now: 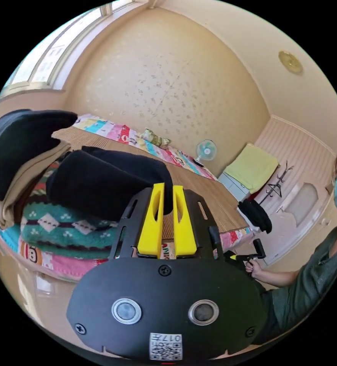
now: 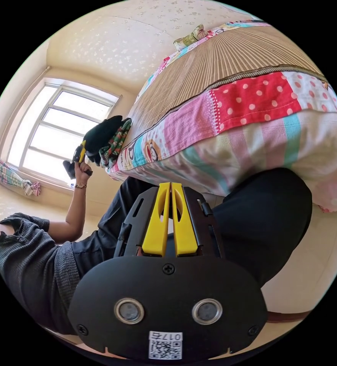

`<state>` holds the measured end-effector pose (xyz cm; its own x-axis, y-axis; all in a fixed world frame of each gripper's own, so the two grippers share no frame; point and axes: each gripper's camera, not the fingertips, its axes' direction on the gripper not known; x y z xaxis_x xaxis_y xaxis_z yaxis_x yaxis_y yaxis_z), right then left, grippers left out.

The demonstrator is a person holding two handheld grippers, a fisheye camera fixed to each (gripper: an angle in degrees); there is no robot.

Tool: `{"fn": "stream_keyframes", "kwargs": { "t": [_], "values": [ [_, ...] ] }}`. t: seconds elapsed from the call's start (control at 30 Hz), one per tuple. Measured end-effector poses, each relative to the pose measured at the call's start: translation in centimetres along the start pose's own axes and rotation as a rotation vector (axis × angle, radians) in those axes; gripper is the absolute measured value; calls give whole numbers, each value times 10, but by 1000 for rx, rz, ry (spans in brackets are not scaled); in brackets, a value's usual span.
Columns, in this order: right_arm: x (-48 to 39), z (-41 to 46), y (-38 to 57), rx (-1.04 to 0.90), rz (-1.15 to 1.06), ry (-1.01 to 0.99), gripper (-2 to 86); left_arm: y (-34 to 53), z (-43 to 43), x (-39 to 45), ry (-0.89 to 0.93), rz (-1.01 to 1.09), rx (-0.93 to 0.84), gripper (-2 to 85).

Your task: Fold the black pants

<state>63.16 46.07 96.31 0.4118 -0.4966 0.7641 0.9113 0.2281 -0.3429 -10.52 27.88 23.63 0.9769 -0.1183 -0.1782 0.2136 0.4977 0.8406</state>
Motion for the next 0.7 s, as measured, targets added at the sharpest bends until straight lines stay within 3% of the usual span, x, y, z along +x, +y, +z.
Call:
{"fn": "stream_keyframes", "kwargs": {
  "t": [0.27,0.37,0.47,0.53,0.6,0.67,0.7],
  "values": [
    [1,-2,-9,17,4,-8,5,-35,63,62,354,178,-22,32],
    [3,-4,-13,21,7,-11,5,-67,89,47,519,74,56,29],
    [2,-9,-14,46,-8,-3,5,-98,102,65,673,152,125,29],
    [0,-14,-14,67,-20,9,5,-102,101,74,812,216,242,27],
    [2,-17,-14,76,-23,9,5,-101,120,50,989,120,354,27],
    [8,-20,-17,88,-12,-5,5,-92,139,24,934,-4,366,30],
    [10,-21,-18,92,-9,-10,5,-83,154,8,804,-82,308,33]
  ]
}}
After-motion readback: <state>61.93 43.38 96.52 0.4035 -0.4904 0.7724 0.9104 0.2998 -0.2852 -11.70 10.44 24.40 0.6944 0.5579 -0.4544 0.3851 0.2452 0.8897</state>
